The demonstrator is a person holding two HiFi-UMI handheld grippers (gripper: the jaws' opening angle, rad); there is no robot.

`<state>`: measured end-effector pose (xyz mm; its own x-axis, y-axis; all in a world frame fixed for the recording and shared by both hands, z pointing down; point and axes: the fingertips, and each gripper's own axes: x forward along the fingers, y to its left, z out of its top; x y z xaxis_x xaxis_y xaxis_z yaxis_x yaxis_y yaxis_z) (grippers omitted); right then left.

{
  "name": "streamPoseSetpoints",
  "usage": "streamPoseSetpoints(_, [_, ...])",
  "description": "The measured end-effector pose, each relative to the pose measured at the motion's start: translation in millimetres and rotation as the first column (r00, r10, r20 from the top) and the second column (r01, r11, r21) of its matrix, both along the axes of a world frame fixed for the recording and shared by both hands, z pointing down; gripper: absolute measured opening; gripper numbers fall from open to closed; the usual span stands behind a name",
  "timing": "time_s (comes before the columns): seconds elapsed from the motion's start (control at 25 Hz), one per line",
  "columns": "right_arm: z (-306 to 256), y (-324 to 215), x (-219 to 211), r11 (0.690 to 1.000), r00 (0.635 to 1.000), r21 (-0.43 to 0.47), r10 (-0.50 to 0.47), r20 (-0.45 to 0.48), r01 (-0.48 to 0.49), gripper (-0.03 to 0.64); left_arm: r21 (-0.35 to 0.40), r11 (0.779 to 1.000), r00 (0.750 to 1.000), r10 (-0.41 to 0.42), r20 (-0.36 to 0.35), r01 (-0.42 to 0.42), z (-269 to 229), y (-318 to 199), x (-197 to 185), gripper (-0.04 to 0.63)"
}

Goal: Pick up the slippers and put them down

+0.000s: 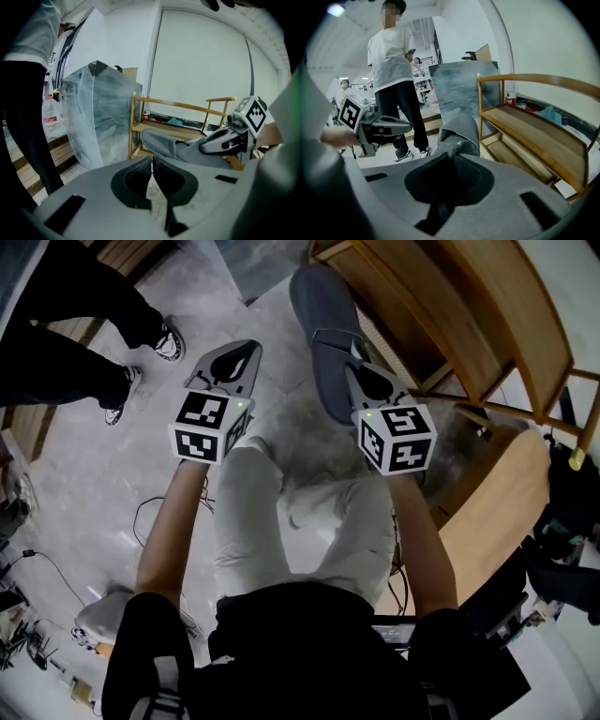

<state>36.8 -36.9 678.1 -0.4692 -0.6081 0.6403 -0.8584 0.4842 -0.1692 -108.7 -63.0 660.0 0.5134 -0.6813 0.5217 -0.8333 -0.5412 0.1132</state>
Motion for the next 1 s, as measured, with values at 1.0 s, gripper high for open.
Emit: streamPoseSetpoints(1.0, [233.4, -51.5, -17.1, 0.999, 1.0, 0.038, -0.016, 0.005, 0.016, 0.018, 0.036, 0.999, 0.998, 0.019, 0.055, -0.021, 228.8, -56.7, -16.1, 0.012])
